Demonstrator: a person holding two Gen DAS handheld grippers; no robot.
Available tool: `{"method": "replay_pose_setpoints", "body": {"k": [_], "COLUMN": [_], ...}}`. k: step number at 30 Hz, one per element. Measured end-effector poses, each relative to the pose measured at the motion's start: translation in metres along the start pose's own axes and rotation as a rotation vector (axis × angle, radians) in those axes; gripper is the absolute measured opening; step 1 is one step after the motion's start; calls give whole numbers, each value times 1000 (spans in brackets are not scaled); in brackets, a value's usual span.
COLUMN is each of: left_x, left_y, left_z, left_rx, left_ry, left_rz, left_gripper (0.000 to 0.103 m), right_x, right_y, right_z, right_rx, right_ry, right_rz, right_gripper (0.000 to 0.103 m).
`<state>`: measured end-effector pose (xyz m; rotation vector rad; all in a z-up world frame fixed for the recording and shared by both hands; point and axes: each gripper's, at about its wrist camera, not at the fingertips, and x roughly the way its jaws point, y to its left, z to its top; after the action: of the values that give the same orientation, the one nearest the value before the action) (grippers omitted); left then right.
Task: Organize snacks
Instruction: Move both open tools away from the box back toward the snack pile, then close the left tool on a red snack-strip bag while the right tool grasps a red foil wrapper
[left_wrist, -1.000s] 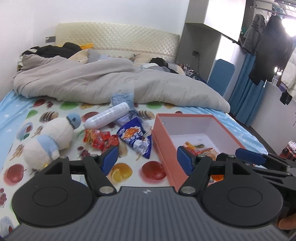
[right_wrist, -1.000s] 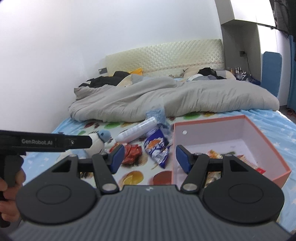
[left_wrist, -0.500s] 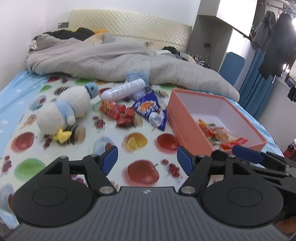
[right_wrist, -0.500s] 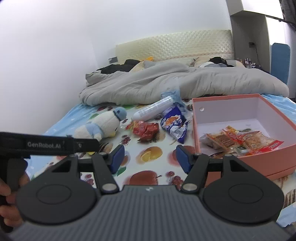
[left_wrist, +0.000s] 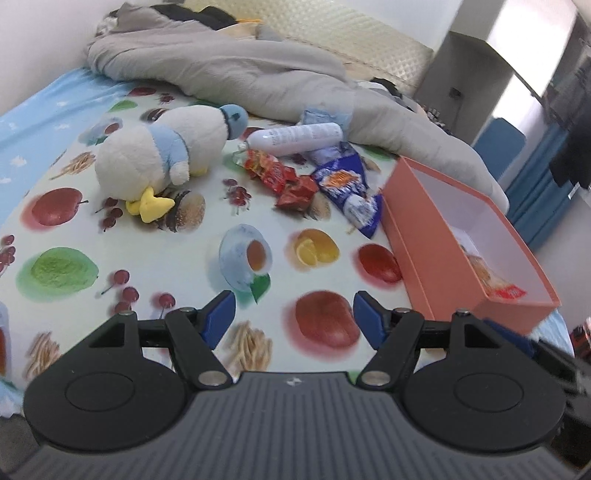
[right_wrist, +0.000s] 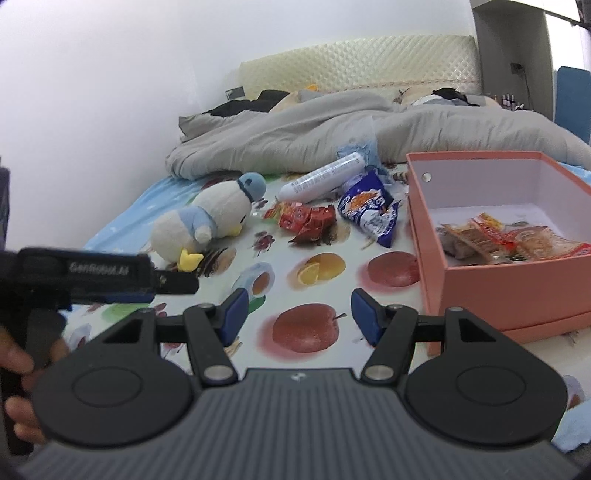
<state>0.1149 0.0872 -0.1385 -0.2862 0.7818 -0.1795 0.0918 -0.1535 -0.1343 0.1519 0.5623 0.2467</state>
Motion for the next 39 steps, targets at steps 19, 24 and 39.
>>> {"method": "replay_pose_setpoints", "body": {"k": [19, 24, 39], "left_x": [164, 211, 298], "left_y": [41, 54, 76], "left_z": [93, 116, 151], "left_rx": [-215, -283, -409], "left_ry": [37, 50, 43], "left_rz": [-71, -88, -144], "left_gripper": [75, 75, 74], "right_x": [144, 187, 282], "right_y": [-32, -45, -48], "right_z": [39, 46, 65], "right_rx": [116, 142, 153], "right_ry": [64, 84, 96], "right_rz": [21, 42, 101], "right_gripper": [70, 82, 81]}}
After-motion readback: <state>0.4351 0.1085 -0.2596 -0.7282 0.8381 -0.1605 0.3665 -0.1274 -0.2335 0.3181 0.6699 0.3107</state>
